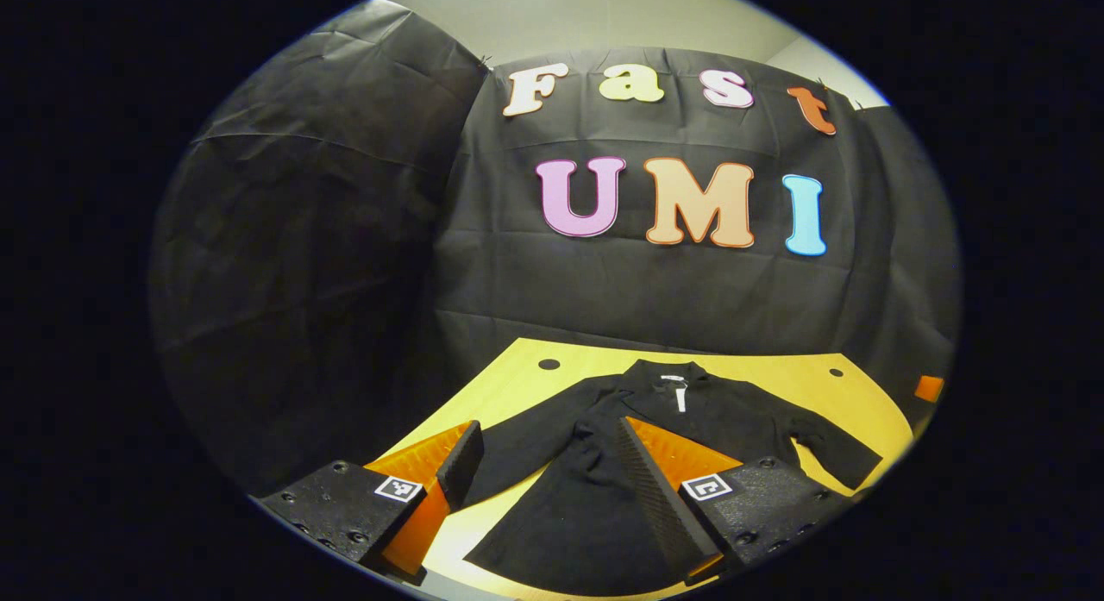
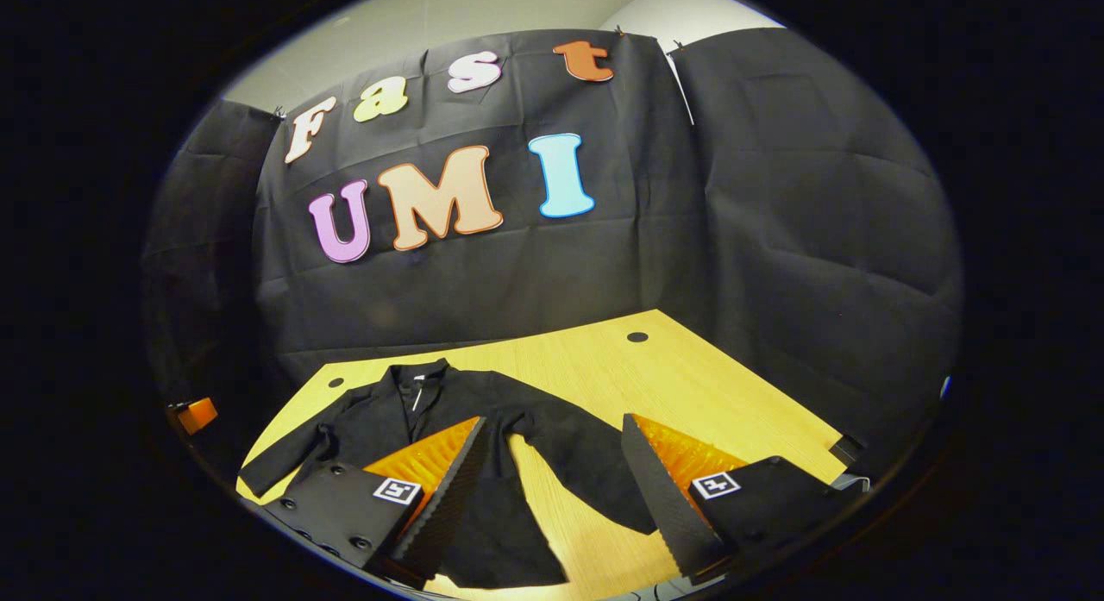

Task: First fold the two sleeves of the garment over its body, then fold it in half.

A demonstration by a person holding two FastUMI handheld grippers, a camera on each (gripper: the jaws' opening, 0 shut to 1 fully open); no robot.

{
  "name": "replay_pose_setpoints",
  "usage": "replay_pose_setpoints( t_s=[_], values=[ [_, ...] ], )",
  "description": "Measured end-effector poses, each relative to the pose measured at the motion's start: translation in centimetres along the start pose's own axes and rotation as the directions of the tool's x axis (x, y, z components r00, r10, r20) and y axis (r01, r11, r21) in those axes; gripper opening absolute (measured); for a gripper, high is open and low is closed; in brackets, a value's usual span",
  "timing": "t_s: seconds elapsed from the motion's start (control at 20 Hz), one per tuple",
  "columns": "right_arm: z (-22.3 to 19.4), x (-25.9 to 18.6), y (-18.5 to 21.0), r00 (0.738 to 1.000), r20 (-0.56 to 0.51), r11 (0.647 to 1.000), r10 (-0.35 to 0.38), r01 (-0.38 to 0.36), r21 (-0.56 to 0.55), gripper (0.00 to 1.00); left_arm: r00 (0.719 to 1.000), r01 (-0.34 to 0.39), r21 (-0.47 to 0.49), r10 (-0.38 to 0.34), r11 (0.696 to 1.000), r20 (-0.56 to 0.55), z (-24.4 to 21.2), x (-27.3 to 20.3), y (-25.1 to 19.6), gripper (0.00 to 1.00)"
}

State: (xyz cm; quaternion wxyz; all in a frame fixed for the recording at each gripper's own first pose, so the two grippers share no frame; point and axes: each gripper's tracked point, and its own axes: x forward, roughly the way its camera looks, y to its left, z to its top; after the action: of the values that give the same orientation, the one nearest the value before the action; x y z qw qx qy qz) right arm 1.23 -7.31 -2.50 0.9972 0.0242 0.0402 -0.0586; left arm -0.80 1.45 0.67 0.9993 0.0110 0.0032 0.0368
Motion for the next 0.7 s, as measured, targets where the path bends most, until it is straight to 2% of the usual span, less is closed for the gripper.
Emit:
replay_pose_setpoints(
  t_s=[0.2,0.25,0.3,0.5,0.55,0.6,0.65,0.7],
  values=[
    [-1.1,2.1,-1.6,1.000,-0.019,0.999,-0.011,0.010,-0.051,0.98,1.000,-0.009,0.010,0.009,1.000,0.000,0.0,0.0,0.1,0.93],
    [-1.8,2.8,-2.0,0.999,-0.033,0.998,-0.014,0.012,-0.055,0.94,1.000,-0.012,0.013,0.012,1.000,0.000,-0.1,0.1,0.1,0.93],
    [-2.6,3.6,-2.6,0.999,-0.050,0.998,-0.018,0.015,-0.056,0.98,1.000,-0.014,0.016,0.014,1.000,0.000,-0.1,0.0,0.1,0.93],
    [-6.4,6.4,-4.4,0.989,-0.140,0.995,-0.040,0.026,-0.101,0.98,0.999,-0.029,0.019,0.029,0.999,-0.012,-0.4,0.1,0.2,0.93],
    [-7.3,6.9,-4.8,0.986,-0.164,0.994,-0.039,0.021,-0.110,0.94,0.999,-0.032,0.018,0.033,0.999,-0.015,-0.4,0.1,0.3,0.93],
    [-8.1,7.3,-5.3,0.983,-0.181,0.993,-0.039,0.018,-0.117,0.98,0.999,-0.036,0.018,0.036,0.999,-0.019,-0.4,0.1,0.3,0.93],
    [-8.8,7.8,-5.8,0.979,-0.199,0.992,-0.042,0.018,-0.121,0.94,0.999,-0.038,0.021,0.039,0.999,-0.023,-0.6,0.1,0.4,0.93],
    [-9.5,8.2,-6.4,0.975,-0.219,0.992,-0.049,0.023,-0.121,0.94,0.999,-0.041,0.024,0.042,0.999,-0.025,-0.5,0.0,0.4,0.93]
  ],
)
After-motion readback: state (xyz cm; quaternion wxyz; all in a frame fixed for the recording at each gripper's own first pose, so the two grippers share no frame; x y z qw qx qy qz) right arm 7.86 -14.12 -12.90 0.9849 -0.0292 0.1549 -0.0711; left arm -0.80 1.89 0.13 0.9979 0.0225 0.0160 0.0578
